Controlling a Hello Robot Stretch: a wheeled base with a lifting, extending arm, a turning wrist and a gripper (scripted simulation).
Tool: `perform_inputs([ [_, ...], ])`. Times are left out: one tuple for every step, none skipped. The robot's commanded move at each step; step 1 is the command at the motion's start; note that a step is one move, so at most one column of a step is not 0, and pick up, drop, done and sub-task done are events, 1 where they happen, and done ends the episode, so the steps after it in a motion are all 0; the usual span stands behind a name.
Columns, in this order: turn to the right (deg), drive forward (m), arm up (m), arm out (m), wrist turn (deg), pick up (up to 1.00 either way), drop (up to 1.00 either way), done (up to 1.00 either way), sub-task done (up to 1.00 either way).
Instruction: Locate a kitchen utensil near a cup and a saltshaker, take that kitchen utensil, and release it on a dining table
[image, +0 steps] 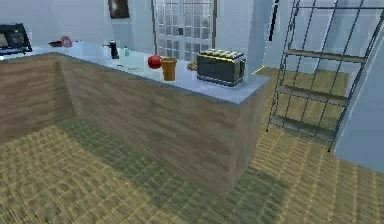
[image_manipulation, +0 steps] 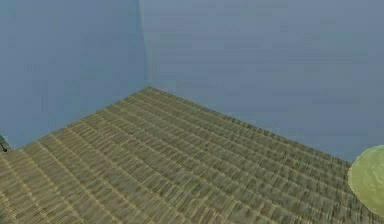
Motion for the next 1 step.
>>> perform_inputs([
  [3.0,0.00,0.00,0.00,0.0,0.00,0.00,0.00,0.00],
])
